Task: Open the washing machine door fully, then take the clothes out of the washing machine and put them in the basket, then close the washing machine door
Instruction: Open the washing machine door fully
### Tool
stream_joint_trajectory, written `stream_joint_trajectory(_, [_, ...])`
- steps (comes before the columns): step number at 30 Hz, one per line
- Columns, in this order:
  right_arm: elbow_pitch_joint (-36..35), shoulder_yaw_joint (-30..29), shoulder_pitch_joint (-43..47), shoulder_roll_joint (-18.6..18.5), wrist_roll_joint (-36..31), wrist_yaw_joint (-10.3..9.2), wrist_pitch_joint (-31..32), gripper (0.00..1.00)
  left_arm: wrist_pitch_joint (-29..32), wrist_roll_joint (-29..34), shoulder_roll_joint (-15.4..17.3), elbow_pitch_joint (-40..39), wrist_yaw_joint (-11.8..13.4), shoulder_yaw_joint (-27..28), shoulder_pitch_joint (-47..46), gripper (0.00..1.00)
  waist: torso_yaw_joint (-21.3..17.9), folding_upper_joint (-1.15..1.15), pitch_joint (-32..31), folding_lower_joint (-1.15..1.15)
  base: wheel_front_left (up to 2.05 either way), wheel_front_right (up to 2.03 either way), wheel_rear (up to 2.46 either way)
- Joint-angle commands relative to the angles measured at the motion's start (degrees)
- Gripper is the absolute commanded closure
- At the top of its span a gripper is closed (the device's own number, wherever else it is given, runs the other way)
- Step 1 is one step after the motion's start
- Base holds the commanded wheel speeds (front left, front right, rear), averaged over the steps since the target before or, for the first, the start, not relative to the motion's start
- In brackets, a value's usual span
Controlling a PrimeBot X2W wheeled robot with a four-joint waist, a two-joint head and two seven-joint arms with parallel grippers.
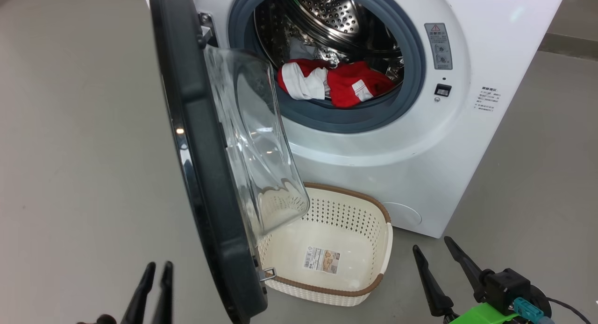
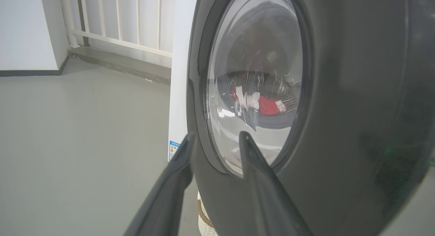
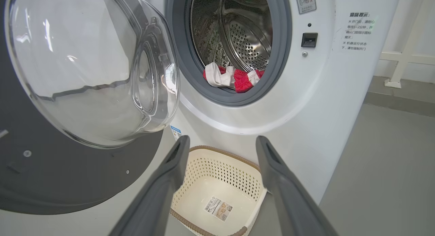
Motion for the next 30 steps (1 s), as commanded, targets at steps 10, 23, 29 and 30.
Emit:
stream_joint_trajectory(10, [-1.7, 2.1, -0.7, 0.1, 0.8, 0.42, -0.5, 0.00, -0.7, 4.2, 0.3, -19.2, -0.2, 5.0, -5.6, 1.00, 0.0, 0.00, -0.3, 0.00, 0.00, 0.00, 0.00])
stream_joint_trajectory(23, [-2.0, 2.1, -1.7, 0.1, 0.4, 0.42, -0.5, 0.00, -0.7, 6.7, 0.3, -23.7, -0.2, -14.3, -3.0, 1.00, -0.8, 0.00, 0.5, 0.00, 0.00, 0.00, 0.00])
stream_joint_trajectory(29, [-2.0, 2.2, -1.8, 0.1, 0.5, 0.42, -0.5, 0.00, -0.7, 3.5, 0.3, -12.9, -0.3, -18.3, -1.7, 1.00, -1.3, 0.00, 0.8, 0.00, 0.00, 0.00, 0.00])
stream_joint_trajectory(30, [-1.9, 2.2, -1.8, 0.1, 0.6, 0.42, -0.5, 0.00, -0.7, 3.3, 0.3, -10.9, -0.3, -18.2, -1.7, 1.00, -1.3, 0.00, 0.8, 0.00, 0.00, 0.00, 0.00])
